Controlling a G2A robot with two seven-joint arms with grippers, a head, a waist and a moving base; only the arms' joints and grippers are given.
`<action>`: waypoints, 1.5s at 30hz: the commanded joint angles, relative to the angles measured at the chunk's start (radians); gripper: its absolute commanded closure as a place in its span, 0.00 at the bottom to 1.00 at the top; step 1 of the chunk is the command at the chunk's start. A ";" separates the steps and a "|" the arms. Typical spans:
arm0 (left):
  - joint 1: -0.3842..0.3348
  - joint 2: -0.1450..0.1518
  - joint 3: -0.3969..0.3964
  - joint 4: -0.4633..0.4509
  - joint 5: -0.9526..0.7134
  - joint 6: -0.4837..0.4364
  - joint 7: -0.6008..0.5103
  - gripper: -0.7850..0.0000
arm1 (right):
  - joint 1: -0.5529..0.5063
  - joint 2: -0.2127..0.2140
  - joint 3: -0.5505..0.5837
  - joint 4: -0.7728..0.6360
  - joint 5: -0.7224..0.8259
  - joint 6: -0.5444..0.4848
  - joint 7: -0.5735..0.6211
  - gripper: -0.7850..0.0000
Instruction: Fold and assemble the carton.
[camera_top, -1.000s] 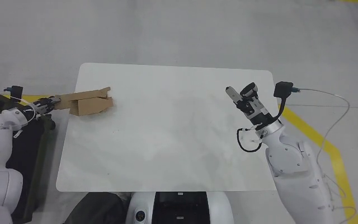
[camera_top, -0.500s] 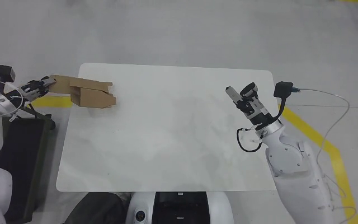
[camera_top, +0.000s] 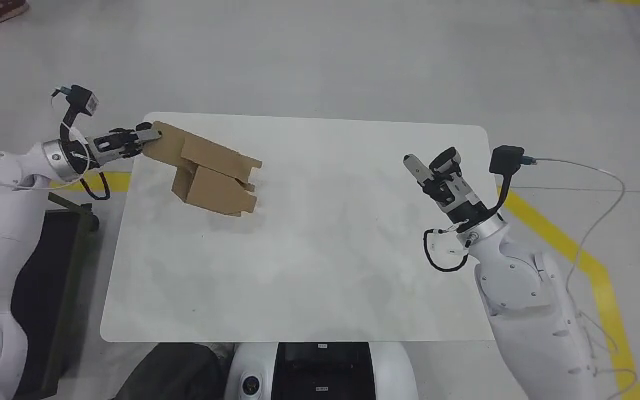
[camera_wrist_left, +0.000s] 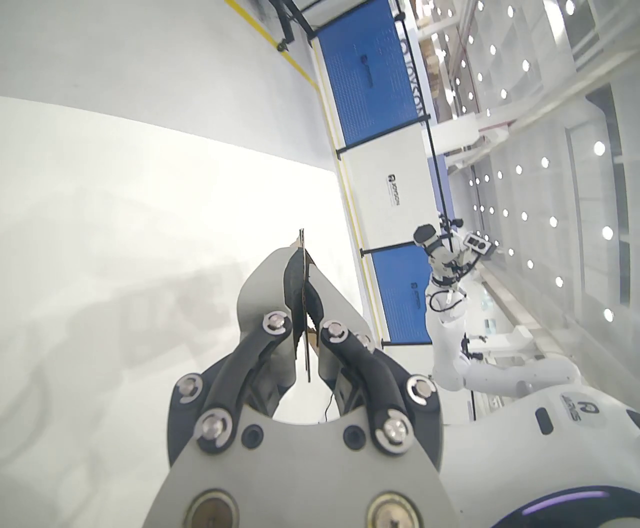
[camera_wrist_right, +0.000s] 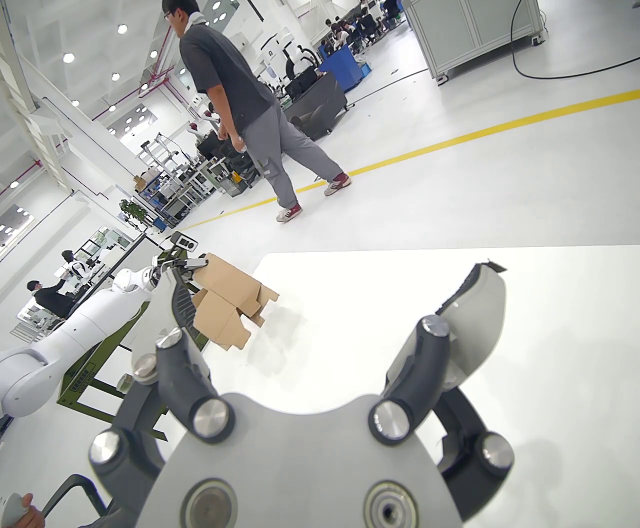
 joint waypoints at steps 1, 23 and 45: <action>0.015 0.004 -0.001 -0.067 -0.012 0.007 -0.007 1.00 | 0.000 0.000 0.000 0.000 0.000 0.000 0.000 0.00; 0.075 0.004 0.030 -0.335 -0.092 0.034 -0.033 1.00 | 0.000 0.000 0.000 0.000 0.000 0.000 0.000 0.00; 0.075 0.004 0.030 -0.335 -0.092 0.034 -0.033 1.00 | -0.003 -0.001 -0.011 0.000 0.030 0.010 0.038 0.00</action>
